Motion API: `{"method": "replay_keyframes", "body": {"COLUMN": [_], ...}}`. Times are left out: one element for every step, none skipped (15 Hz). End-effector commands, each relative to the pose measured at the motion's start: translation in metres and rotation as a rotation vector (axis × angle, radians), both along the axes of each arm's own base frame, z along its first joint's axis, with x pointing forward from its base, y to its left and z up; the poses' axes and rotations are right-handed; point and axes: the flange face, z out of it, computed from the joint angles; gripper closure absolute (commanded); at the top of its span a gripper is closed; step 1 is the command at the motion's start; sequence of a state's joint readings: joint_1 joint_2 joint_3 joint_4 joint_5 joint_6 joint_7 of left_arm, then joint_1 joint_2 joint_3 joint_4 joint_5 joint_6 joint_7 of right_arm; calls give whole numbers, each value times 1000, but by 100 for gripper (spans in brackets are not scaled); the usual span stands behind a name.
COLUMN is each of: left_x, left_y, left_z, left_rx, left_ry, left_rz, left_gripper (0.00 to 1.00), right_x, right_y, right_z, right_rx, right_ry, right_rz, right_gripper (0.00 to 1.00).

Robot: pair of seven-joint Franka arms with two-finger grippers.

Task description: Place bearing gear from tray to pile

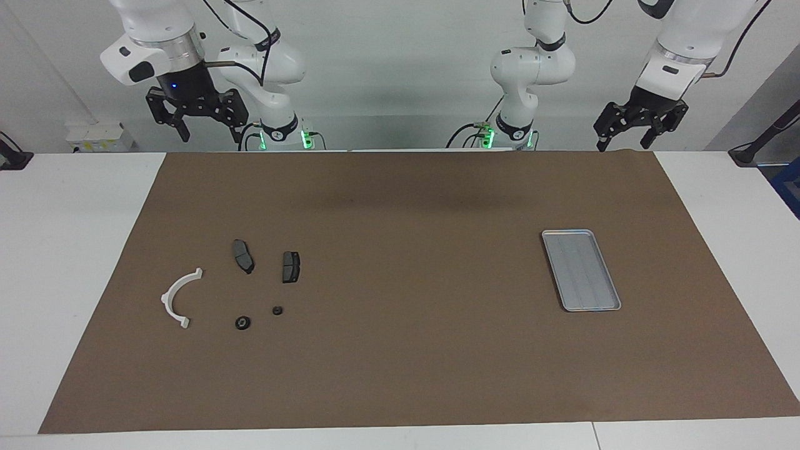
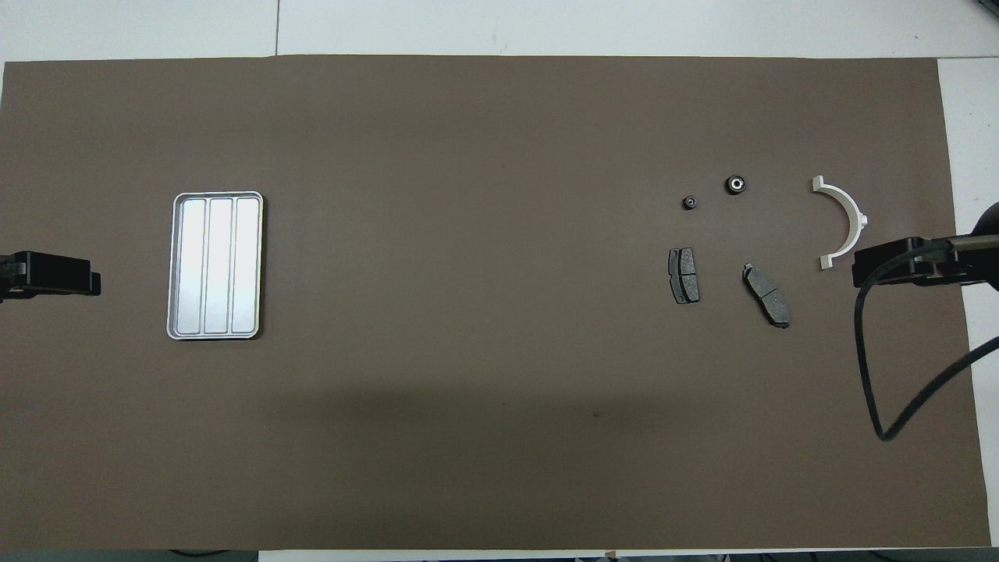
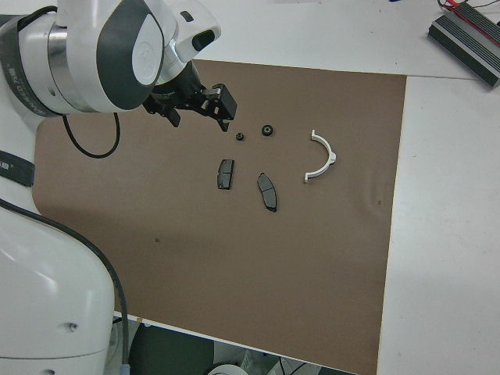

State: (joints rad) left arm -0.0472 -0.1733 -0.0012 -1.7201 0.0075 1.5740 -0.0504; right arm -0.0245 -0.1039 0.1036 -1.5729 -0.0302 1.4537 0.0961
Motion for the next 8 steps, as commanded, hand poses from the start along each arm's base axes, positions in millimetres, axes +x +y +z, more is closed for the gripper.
{"method": "replay_keyframes", "body": {"left_x": [-5,-5,-5,-5,-5,-5,-5,-5], "left_y": [-1,-1,-2,-1,-1,-1,-1,-1], "left_z": [2,2,2,2,2,2,1,2], "left_rx": [-13,-13,-15,-13,-13,-13,-13,-13], "left_ry": [-15,-15,-15,-15,-15,-15,-14,-15], "left_rz": [-10,-10,-10,-10,-10,-10,-10,-10], "left_gripper": [0,0,0,0,0,0,0,0], "right_x": [0,0,0,0,0,0,0,0], "right_y": [-3,-3,-3,-4,-6,-7,-8,-9], "right_z": [4,3,3,4,4,4,4,5], "right_rx": [6,6,6,8,8,9,9,9], "right_ry": [-10,-8,-8,-10,-10,-11,-10,-11], "right_rz": [4,4,5,1,-3,-6,-8,-9], "right_gripper": [0,0,0,0,0,0,0,0]}}
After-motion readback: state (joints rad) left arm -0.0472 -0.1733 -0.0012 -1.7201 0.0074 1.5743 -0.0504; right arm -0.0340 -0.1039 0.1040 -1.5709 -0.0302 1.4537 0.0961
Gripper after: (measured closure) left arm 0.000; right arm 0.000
